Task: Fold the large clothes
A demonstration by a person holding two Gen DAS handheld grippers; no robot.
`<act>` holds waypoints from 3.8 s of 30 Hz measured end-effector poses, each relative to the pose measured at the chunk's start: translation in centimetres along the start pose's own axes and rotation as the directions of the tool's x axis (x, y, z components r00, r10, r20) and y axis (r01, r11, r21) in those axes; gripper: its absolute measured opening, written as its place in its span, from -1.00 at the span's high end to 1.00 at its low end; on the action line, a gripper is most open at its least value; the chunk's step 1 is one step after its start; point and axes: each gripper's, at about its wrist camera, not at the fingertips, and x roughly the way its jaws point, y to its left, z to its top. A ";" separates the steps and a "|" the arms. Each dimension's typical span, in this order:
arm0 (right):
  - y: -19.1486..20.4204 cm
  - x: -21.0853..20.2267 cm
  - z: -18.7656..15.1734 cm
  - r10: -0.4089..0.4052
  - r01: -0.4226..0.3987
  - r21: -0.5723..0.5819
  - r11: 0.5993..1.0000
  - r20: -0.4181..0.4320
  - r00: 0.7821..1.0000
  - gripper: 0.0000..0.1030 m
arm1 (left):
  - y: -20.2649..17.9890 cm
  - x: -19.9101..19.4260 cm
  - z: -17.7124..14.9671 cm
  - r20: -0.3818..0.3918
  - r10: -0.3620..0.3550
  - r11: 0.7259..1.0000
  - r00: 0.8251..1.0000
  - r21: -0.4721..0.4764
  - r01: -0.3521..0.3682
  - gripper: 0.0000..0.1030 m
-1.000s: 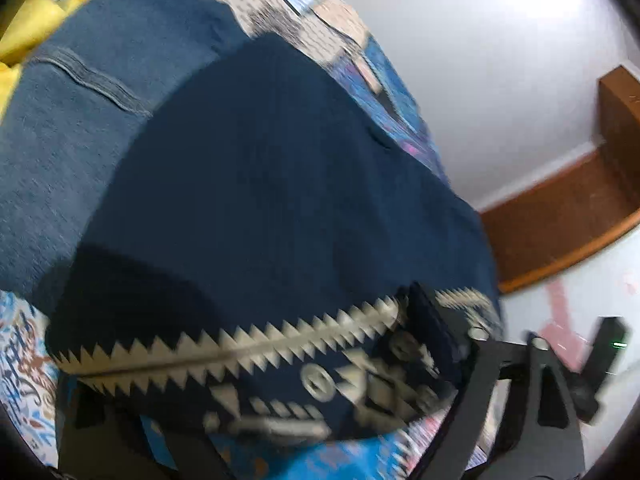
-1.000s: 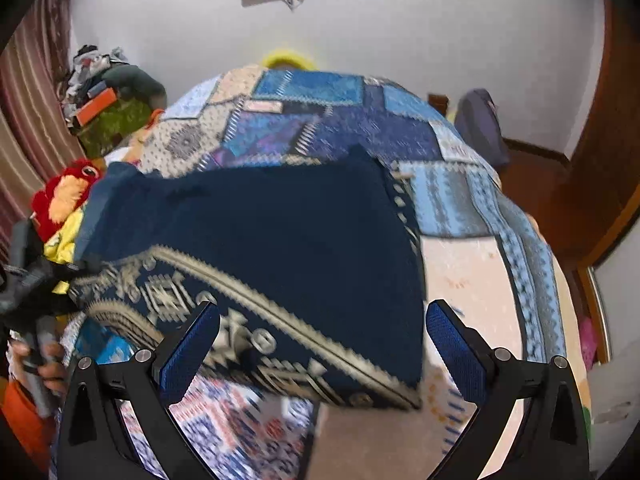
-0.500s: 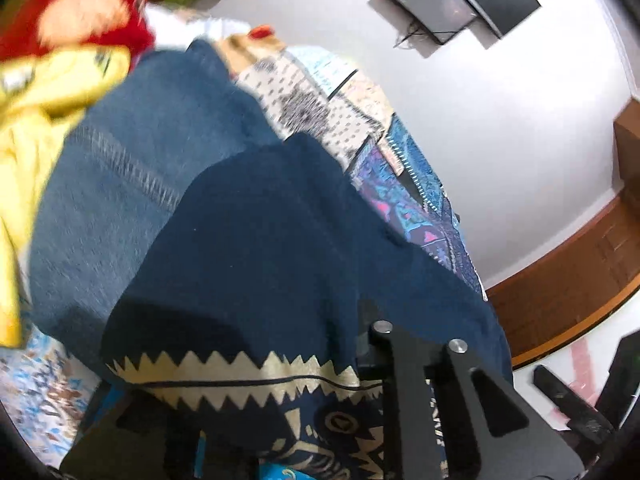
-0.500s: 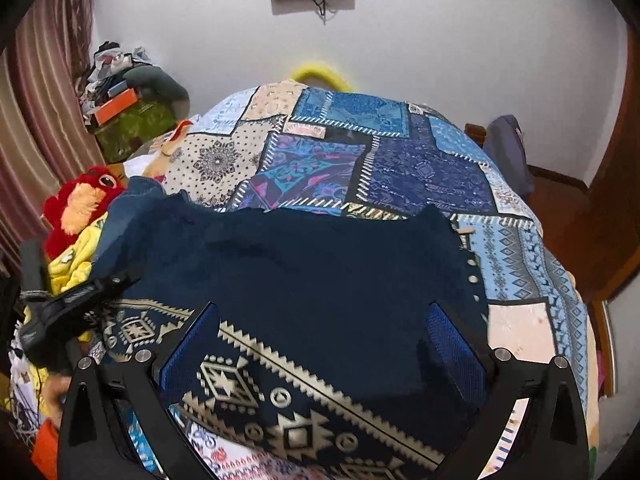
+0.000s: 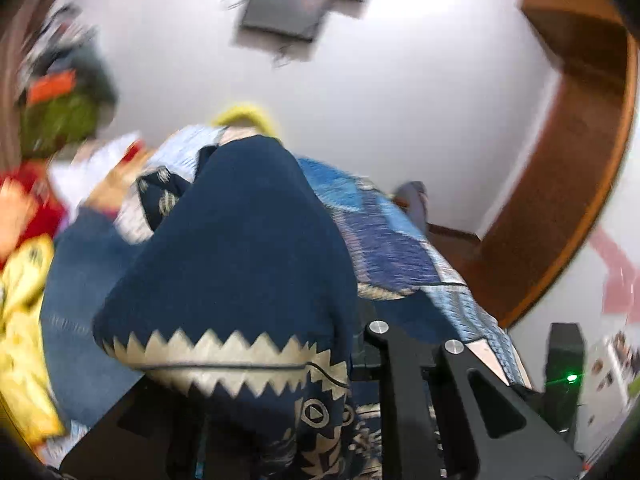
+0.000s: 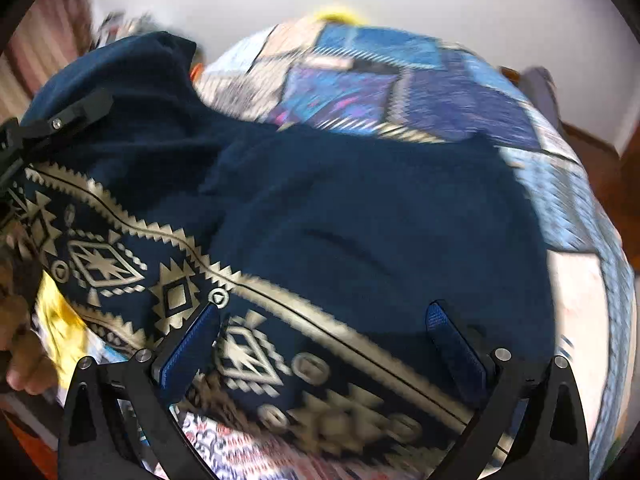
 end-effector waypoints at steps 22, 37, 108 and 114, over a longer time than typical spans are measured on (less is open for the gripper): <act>-16.9 -14.3 -8.9 -0.290 0.266 0.234 0.935 0.076 0.954 -0.99 | -16.7 6.7 -10.7 -0.481 -0.101 0.863 0.871 0.393 0.317 -0.14; -9.4 -15.6 -3.1 -0.095 0.086 0.048 0.995 0.222 0.970 -0.99 | -8.9 0.1 -5.0 -0.298 0.018 0.925 0.954 0.367 0.097 -0.88; -11.1 1.7 4.0 0.327 -0.318 0.180 0.931 -0.023 0.945 0.26 | -2.3 9.8 -3.4 -0.460 -0.337 0.932 0.822 -0.039 0.360 0.05; -6.6 -2.3 4.4 0.329 -0.330 0.109 0.938 0.031 0.944 0.30 | -0.9 2.9 0.4 -0.361 -0.302 0.940 0.882 0.039 0.338 0.06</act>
